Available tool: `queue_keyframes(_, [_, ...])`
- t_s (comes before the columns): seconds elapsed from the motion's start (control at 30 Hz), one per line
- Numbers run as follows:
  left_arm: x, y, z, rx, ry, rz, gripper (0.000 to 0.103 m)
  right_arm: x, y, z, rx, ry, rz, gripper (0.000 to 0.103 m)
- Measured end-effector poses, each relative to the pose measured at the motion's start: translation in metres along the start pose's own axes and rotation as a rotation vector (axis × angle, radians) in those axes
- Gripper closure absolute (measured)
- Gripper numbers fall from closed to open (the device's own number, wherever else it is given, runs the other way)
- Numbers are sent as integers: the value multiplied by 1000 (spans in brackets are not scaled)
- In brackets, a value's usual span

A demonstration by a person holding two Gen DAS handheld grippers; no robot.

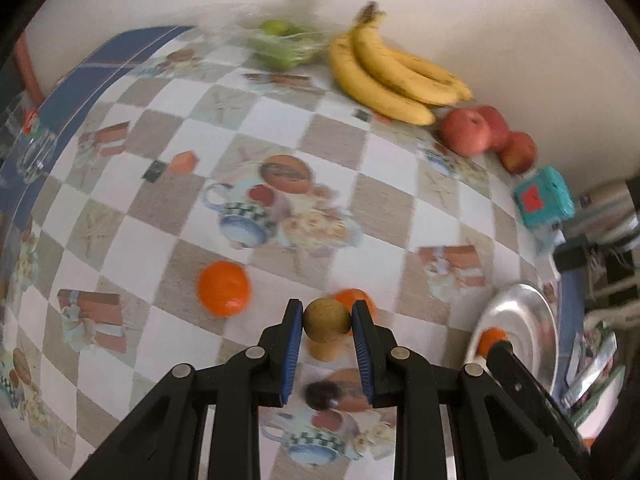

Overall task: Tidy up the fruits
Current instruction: 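Carry the kiwi and the plum over the steel tray with both tools, then lower the kiwi and plum into the tray and open both tools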

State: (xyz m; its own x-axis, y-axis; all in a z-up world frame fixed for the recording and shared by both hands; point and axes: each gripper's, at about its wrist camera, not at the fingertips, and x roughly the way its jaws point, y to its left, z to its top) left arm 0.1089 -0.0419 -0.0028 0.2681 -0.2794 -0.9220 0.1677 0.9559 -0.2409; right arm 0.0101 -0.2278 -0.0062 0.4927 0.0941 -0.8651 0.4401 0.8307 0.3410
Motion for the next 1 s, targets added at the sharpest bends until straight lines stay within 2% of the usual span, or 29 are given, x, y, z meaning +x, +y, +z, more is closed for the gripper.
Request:
queue_keyframes(0.33, [-4, -69, -30, 183, 29, -91, 76, -19, -41, 3, 67, -44, -79, 77])
queue_keyframes(0.6, [5, -117, -58, 325, 59, -131, 76, -31, -96, 1, 201, -63, -141, 77])
queue_keyframes(0.7, [5, -134, -67, 379, 41, -142, 76, -37, -112, 0, 239, -77, -150, 77])
queue_keyframes(1.0, [21, -154, -80, 460, 31, -148, 76, -43, -137, 1, 313, -128, -174, 77])
